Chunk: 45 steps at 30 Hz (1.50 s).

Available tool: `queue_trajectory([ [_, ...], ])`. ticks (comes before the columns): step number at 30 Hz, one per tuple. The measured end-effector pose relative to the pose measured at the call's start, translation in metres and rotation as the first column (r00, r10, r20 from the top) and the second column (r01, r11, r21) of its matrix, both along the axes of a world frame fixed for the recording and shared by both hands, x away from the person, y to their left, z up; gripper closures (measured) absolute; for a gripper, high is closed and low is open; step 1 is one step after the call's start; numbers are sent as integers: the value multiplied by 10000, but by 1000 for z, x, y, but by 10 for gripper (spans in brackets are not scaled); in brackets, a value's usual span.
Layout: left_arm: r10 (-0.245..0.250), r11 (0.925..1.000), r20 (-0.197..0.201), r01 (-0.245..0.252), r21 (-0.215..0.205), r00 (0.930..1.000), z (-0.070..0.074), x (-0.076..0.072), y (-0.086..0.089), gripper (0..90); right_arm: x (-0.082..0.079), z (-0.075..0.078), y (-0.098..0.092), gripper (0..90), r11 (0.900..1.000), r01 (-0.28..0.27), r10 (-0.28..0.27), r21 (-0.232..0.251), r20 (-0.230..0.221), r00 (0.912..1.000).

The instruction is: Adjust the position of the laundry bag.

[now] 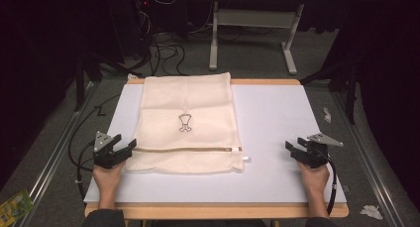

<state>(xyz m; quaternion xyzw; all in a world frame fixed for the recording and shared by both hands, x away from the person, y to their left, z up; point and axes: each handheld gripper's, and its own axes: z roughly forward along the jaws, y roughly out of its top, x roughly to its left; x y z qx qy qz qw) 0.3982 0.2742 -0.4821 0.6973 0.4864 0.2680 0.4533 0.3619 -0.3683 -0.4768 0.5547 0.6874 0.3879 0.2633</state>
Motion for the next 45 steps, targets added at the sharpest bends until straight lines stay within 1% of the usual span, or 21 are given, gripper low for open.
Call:
queue_trajectory([
  [8, 82, 9999, 94, -82, -91, 9999, 0, -1, 1, 332, 0, 0, 0, 430, 10000, 21, -21, 3, 14, 10000],
  [12, -14, 10000, 109, 15, -79, 9999, 0, -1, 1, 346, 0, 0, 0, 426, 10000, 47, -47, 50, 0, 10000],
  [16, 13, 9999, -87, -14, -121, 10000, 0, 1, 2, 307, -1, 0, 0, 422, 9999, 87, -87, 77, 48, 10000],
  [20, 49, 9999, -125, -51, -152, 9999, 0, 1, 2, 321, 0, 0, -1, 427, 10000, 22, -23, 96, 103, 9999],
  [21, 14, 9998, -181, -17, -173, 9998, 0, 2, 2, 321, -1, 1, -1, 427, 9998, 91, -92, 194, 50, 9999],
  [22, -62, 9998, -242, 57, -203, 9997, 0, 3, 3, 319, -1, 1, -2, 438, 9997, 119, -121, 231, 115, 9999],
  [25, -165, 9996, -299, 159, -225, 9994, 0, 4, 3, 324, -2, 1, -2, 454, 9996, 81, -85, 252, 167, 9998],
  [27, -184, 9994, -409, 172, -304, 9990, 0, 5, 4, 332, -2, 2, -2, 478, 9998, 82, -86, 193, 217, 9997],
  [30, -137, 9988, -442, 116, -467, 9989, 1, 5, 5, 342, -1, 2, -1, 501, 9997, 100, -105, 211, 251, 9996],
  [32, -95, 9989, -487, 72, -460, 9988, 1, 5, 5, 345, 1, 3, 0, 503, 9989, 17, -23, 478, 132, 9999],
  [33, -101, 9992, -531, 79, -403, 9985, 2, 4, 5, 345, 2, 4, 1, 508, 9988, -75, 70, 474, 112, 9999],
  [34, -108, 9995, -526, 91, -313, 9986, 3, 4, 4, 345, 3, 6, 5, 517, 9983, -149, 145, 571, 69, 9999],
  [36, -149, 9996, -545, 135, -254, 9984, 5, 4, 4, 345, 4, 6, 7, 518, 9980, -226, 223, 583, 56, 9997],
  [39, -222, 9995, -647, 206, -256, 9977, 7, 4, 2, 344, 8, 10, 17, 518, 9967, -496, 495, 644, 36, 9988],
  [41, -256, 9994, -734, 238, -259, 9970, 7, 5, 0, 345, 10, 11, 23, 515, 9948, -684, 695, 758, -121, 9975],
  [42, -287, 9994, -763, 271, -226, 9967, 8, 5, -1, 345, 13, 11, 29, 514, 9942, -809, 822, 709, -148, 9965],
  [43, -296, 9993, -806, 278, -235, 9963, 8, 5, -2, 345, 13, 11, 29, 514, 9942, -809, 822, 709, -148, 9965],
  [45, -382, 9992, -856, 369, -176, 9956, 9, 5, -4, 345, 16, 11, 36, 512, 9931, -945, 970, 692, -332, 9947],
])
